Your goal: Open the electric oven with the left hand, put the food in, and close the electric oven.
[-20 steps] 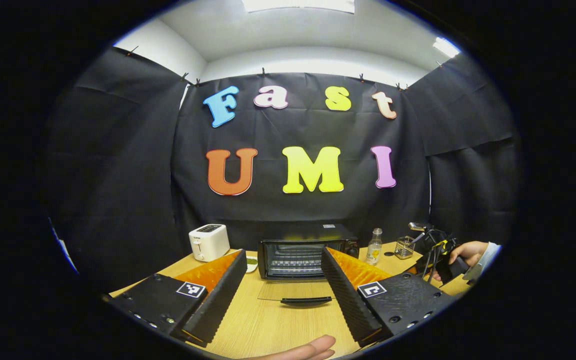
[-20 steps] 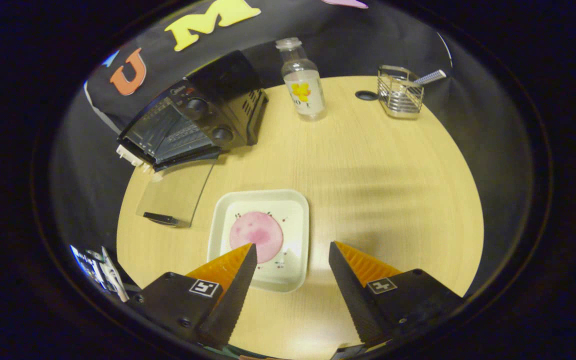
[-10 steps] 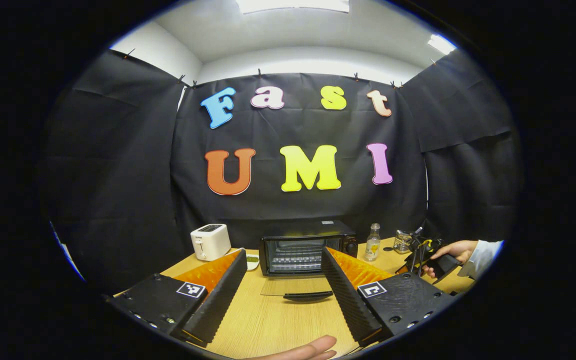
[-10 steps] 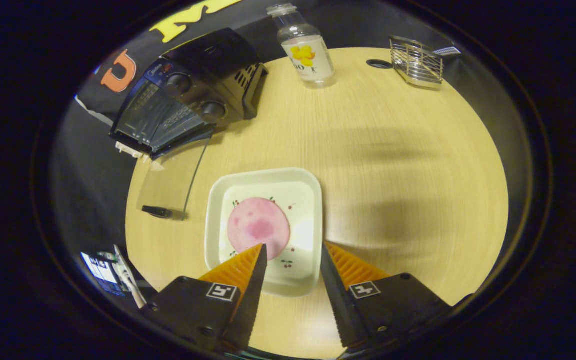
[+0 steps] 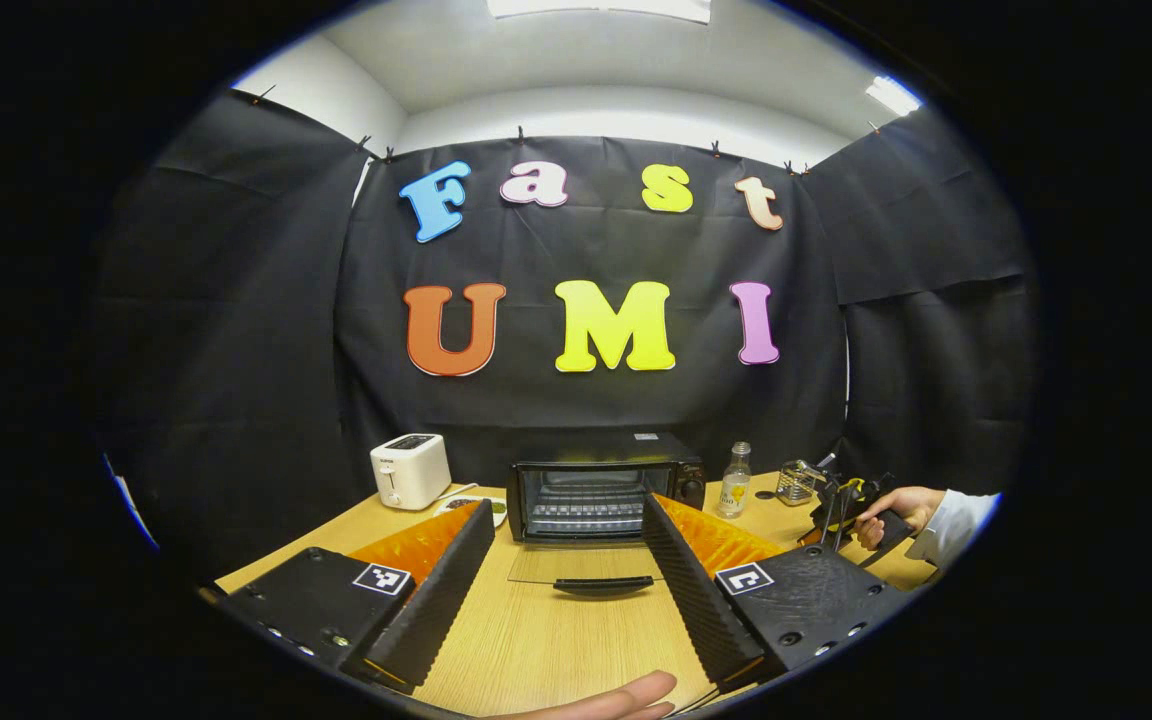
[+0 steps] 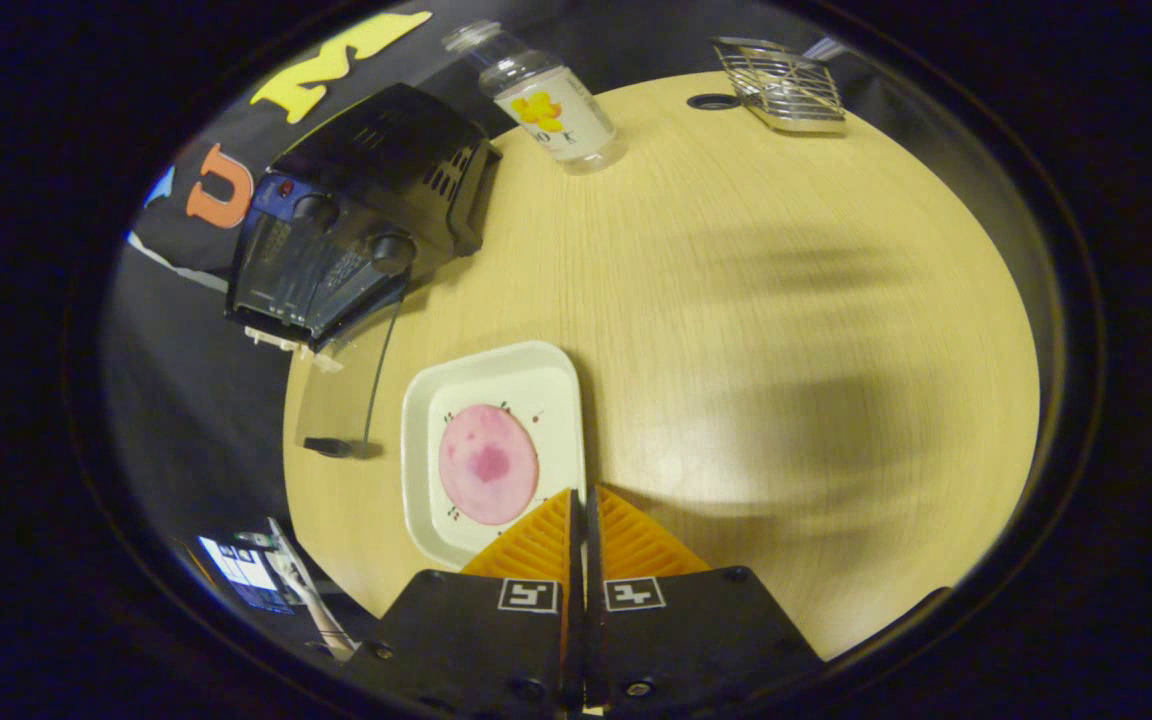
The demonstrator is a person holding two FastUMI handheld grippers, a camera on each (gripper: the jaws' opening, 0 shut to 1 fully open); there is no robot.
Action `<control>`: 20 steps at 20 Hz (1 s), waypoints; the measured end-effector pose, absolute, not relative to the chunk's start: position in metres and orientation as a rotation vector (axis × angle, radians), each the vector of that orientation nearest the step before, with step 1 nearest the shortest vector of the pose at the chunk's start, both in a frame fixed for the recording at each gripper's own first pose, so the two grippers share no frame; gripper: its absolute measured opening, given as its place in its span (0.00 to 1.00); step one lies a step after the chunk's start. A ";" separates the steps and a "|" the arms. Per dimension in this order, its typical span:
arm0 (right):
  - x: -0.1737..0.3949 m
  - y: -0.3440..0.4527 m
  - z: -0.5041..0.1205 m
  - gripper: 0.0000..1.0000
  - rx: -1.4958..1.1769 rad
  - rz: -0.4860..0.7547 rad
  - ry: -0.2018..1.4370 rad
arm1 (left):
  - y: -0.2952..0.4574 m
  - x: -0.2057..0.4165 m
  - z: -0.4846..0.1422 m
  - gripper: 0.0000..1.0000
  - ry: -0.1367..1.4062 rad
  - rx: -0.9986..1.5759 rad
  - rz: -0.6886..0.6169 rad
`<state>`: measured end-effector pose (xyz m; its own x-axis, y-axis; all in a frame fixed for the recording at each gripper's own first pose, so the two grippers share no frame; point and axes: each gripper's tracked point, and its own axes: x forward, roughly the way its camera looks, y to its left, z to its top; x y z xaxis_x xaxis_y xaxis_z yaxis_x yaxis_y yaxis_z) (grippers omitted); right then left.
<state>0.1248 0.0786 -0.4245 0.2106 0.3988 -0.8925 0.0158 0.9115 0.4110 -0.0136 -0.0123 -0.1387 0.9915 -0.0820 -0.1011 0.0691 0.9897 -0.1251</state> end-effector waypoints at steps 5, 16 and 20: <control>0.125 0.065 -0.398 0.00 0.395 0.278 1.274 | -0.006 -0.017 -0.133 0.95 0.096 -0.140 -0.067; 0.140 0.068 -0.411 0.04 0.240 0.326 1.323 | -0.029 -0.004 -0.140 0.95 0.120 -0.129 -0.117; 0.142 0.079 -0.404 0.15 0.214 0.372 1.315 | -0.038 0.012 -0.143 0.95 0.136 -0.098 -0.124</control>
